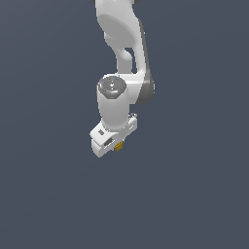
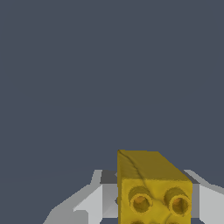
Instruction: Pick up the object and move it to a goal position.
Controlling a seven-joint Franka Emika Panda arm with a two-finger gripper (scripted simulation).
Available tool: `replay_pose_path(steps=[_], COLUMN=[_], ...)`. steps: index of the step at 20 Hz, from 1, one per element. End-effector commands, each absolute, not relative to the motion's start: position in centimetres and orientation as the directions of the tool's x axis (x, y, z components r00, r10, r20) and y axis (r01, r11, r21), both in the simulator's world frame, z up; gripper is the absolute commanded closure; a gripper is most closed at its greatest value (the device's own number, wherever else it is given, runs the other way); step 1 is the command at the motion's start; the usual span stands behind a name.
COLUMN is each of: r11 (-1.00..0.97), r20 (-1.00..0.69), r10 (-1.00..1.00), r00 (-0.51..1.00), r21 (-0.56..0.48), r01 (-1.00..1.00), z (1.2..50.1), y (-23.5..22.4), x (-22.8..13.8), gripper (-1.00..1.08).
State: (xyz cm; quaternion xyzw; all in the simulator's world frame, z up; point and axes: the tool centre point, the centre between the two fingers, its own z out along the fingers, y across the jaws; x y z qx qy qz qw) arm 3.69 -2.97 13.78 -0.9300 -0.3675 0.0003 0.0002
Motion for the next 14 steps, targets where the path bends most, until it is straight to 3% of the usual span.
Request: replay_pose_path(steps=[1,14], r11=[-0.730,-0.730], r20=[0.000,0.001], r10=[0.684,0.684], r00=[0.730,0.730], r21=[-0.001,-0.001], r01=[0.684,0.684], z=[16.5,27.6], y=[-4.7,-12.0], x=[3.7,4.4], gripper=[1.08,1.08])
